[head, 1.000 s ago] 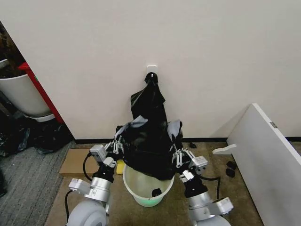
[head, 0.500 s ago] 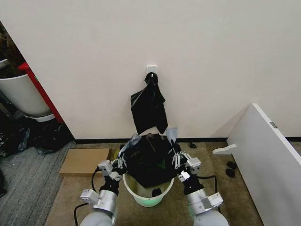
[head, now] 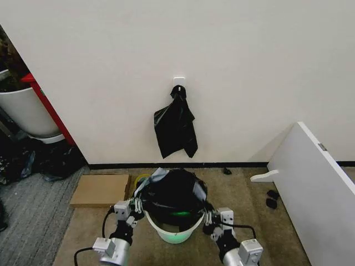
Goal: Place the garbage bag over the trash bin.
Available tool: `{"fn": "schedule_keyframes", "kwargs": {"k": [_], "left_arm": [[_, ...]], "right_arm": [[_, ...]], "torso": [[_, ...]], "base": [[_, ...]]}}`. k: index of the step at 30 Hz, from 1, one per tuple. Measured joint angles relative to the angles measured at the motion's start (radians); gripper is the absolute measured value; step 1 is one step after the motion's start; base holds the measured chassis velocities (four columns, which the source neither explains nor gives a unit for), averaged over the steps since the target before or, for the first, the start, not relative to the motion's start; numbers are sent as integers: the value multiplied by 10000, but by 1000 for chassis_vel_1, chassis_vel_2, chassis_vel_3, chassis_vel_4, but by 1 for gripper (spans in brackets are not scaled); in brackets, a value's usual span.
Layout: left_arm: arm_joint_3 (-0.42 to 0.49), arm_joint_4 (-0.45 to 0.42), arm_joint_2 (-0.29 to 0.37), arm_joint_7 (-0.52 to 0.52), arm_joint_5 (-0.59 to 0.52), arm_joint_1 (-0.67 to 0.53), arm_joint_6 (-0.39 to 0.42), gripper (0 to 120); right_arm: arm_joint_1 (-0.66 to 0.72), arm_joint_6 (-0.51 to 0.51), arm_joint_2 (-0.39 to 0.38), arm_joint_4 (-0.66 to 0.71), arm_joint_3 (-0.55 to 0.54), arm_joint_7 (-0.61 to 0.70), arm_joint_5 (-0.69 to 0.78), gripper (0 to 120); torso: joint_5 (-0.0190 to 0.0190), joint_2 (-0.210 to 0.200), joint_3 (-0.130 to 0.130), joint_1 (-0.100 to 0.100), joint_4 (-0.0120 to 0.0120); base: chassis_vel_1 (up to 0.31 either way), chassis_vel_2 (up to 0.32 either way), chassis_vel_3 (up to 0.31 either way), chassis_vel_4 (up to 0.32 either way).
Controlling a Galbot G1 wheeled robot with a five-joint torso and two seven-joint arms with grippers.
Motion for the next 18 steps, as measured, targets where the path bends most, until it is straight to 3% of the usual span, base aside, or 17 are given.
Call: {"fn": "schedule_keyframes", "kwargs": {"k": [9,18], "left_arm": [[719,-1039,398,-2172,-1262,81,2811,0],[1088,-642,353,-2802,-1068,-112,3534,0]], "right_arm": [[6,-634,-92,-54,-635,355,110,0],[191,-1445,-94,-426,-900,875,-35,0]], "torso": [[2,0,0,0,-1],[2,0,0,0,-1]], "base": [[0,0,0,0],[0,0,0,0]]}}
